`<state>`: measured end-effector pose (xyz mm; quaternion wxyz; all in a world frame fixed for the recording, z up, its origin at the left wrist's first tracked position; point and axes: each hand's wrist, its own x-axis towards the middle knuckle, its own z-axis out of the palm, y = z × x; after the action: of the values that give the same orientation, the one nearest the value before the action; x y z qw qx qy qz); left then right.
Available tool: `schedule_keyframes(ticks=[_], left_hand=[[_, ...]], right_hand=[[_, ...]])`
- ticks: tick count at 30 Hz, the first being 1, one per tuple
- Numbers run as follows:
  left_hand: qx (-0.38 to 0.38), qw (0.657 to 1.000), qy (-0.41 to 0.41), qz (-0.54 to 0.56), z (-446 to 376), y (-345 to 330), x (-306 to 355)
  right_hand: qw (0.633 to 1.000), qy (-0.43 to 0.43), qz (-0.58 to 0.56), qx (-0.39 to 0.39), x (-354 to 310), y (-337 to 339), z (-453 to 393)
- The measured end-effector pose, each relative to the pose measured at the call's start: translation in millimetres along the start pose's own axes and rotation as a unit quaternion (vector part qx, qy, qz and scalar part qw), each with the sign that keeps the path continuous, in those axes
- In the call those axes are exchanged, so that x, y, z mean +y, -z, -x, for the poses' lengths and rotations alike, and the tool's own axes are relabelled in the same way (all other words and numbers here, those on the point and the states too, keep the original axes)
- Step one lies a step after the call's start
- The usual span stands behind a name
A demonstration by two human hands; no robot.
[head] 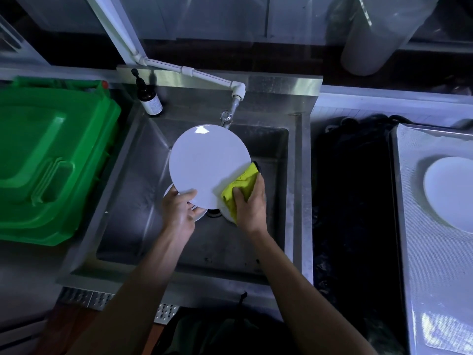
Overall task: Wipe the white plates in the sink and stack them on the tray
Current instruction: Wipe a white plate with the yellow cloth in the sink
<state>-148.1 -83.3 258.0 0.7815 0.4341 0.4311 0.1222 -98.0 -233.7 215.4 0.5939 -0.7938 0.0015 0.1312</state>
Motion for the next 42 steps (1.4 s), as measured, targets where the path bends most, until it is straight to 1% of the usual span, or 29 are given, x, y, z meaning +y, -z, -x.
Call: schedule_keyframes(ticks=[3,7,11,14,18,23,32,36,40,42], left_hand=[[-0.022,0.999,0.0,-0.043,-1,2,5],[-0.057,0.992,0.003,-0.117,-8,12,11],[-0.085,0.98,0.006,-0.18,-15,21,23],[-0.113,0.965,0.009,-0.236,-21,25,32],[-0.135,0.936,-0.013,-0.324,-31,23,40],[-0.165,0.897,-0.045,-0.407,-36,14,49],[-0.217,0.828,-0.113,-0.505,-47,6,63],[-0.231,0.785,-0.142,-0.557,-53,0,63],[-0.246,0.745,-0.18,-0.594,-47,-10,57],[-0.24,0.734,-0.179,-0.609,-45,-14,53]], right_hand=[[1.0,-0.014,-0.009,0.018,-1,10,-13],[1.0,-0.021,0.01,0.009,-1,30,-32],[0.999,-0.014,0.034,-0.026,-6,48,-49],[0.996,0.008,0.059,-0.064,-11,59,-59],[0.989,0.043,0.102,-0.094,-19,67,-70],[0.974,0.098,0.164,-0.122,-28,70,-77],[0.95,0.185,0.219,-0.122,-41,66,-76],[0.927,0.236,0.263,-0.125,-48,63,-73],[0.885,0.293,0.333,-0.138,-58,52,-64],[0.869,0.311,0.359,-0.14,-58,47,-60]])
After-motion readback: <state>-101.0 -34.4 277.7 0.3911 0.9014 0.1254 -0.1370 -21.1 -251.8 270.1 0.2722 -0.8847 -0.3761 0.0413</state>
